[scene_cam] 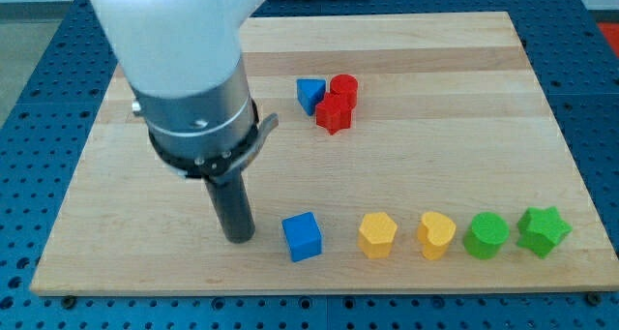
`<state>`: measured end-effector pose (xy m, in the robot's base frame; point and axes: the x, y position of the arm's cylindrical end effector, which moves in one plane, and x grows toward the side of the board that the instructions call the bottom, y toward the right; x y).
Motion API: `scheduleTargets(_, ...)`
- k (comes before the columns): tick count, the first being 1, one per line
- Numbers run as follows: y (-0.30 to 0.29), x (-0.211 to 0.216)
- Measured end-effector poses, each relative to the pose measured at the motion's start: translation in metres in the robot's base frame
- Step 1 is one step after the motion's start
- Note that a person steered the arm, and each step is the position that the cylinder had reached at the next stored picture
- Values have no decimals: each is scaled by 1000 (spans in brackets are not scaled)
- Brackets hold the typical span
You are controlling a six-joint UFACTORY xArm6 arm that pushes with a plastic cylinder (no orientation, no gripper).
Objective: Slide the blue cube to the right side
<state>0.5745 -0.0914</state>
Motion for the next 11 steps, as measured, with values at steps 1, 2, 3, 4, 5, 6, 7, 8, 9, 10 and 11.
scheduleTargets(1, 0, 18)
scheduleTargets(2, 0, 19)
scheduleTargets(3, 1, 15)
scheduleTargets(4, 6, 8)
scheduleTargets(5, 19, 8)
scheduleTargets(6, 32, 8)
scheduleTargets(7, 38, 8)
scheduleTargets(8, 49, 8)
scheduleTargets(9, 50, 8)
scheduleTargets(10, 46, 8)
scheduleTargets(11, 30, -13)
